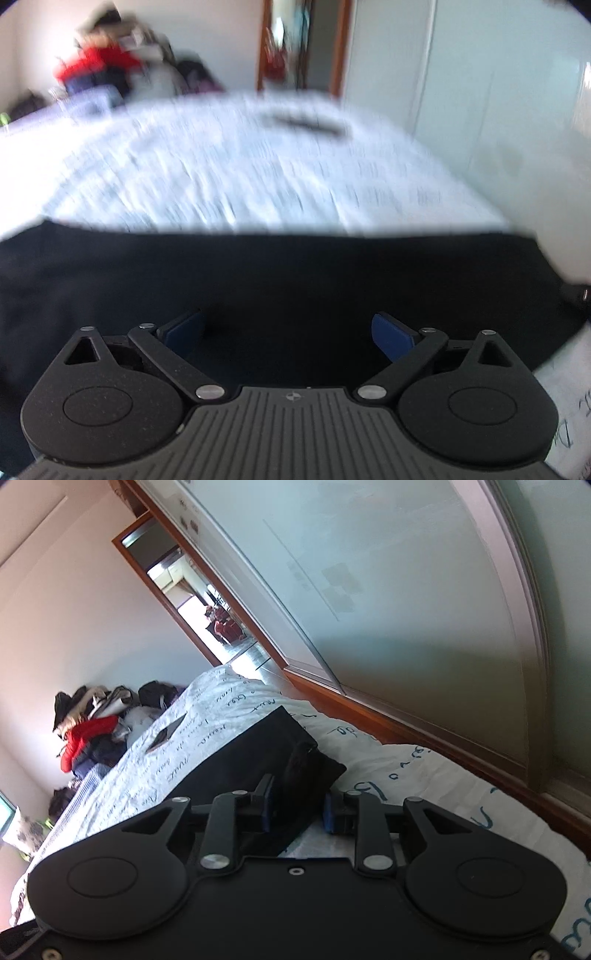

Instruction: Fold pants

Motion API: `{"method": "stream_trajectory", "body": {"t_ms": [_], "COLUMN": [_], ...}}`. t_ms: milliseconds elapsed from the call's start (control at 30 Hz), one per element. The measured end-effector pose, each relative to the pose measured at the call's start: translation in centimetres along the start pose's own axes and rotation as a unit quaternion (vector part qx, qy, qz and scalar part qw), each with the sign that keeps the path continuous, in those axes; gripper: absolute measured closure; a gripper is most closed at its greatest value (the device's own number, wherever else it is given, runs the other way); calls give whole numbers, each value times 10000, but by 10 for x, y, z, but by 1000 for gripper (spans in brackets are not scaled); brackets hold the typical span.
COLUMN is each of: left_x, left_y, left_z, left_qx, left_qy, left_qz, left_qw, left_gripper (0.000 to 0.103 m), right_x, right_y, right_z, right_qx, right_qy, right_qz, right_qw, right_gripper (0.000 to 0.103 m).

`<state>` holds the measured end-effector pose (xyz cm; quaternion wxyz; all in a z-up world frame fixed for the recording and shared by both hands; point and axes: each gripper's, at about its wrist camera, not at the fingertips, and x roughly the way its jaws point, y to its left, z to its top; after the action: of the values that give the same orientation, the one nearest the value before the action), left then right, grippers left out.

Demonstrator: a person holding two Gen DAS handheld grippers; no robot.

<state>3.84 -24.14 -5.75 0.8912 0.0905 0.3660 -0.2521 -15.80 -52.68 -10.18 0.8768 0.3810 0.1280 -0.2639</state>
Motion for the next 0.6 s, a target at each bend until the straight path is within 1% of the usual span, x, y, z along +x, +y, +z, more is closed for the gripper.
{"method": "stream_trajectory", "body": {"t_ms": [33, 67, 100, 133, 167, 200, 233, 267, 300, 333, 367, 400, 467, 500, 533, 567, 600], "left_x": [-1, -5, -10, -14, -19, -23, -25, -26, -25, -23, -20, -15, 2, 3, 0, -3, -7], "left_y": [-9, -18, -24, -29, -30, -30, -27, -24, -22, -21, -20, -20, -25, -28, -32, -36, -38], "left_z": [-2, -6, -10, -14, -16, -16, -13, -9, -4, 0, 4, 8, 12, 9, 4, -2, -6], "left_qx": [276, 522, 678, 761, 765, 686, 547, 351, 154, -5, -125, -175, -74, 68, 235, 394, 501], "left_qy": [-50, -130, -149, -170, -204, -194, -176, -169, -181, -216, -237, -176, 212, 193, 53, -21, -76], "left_qz": [106, 149, 69, -11, -35, -102, -224, -324, -341, -272, -164, -97, -157, -81, 2, 54, 68], "left_qw": [9995, 9984, 9976, 9970, 9969, 9974, 9981, 9987, 9991, 9994, 9995, 9996, 9996, 9998, 9997, 9992, 9987], "left_gripper": [5, 6, 6, 7, 8, 9, 9, 9, 9, 8, 8, 8, 8, 5, 6, 6, 8], "right_x": [-1, -3, -8, -16, -26, -37, -49, -59, -65, -63, -54, -40, -17, -5, 4, 10, 10], "right_y": [0, 0, -1, -5, -8, -11, -7, 6, 25, 46, 65, 81, 100, 104, 106, 106, 106], "right_z": [0, 0, -1, -1, 0, 2, 4, 6, 9, 10, 11, 7, -5, -11, -17, -24, -32], "right_qx": [11, 31, 99, 222, 368, 483, 399, -12, -622, -1263, -1841, -2277, -2652, -2765, -2846, -2946, -3193], "right_qy": [-34, -84, -229, -459, -676, -878, -1099, -1295, -1361, -1196, -776, -279, 191, 545, 874, 1058, 1145], "right_qz": [-30, -47, -100, -175, -209, -253, -356, -409, -411, -379, -270, -104, 111, 186, 251, 191, 88], "right_qw": [10000, 9999, 9996, 9985, 9968, 9946, 9925, 9907, 9879, 9840, 9795, 9733, 9639, 9593, 9543, 9496, 9407], "right_gripper": [78, 72, 61, 54, 44, 43, 43, 43, 43, 43, 39, 36, 36, 36, 37, 38, 38]}}
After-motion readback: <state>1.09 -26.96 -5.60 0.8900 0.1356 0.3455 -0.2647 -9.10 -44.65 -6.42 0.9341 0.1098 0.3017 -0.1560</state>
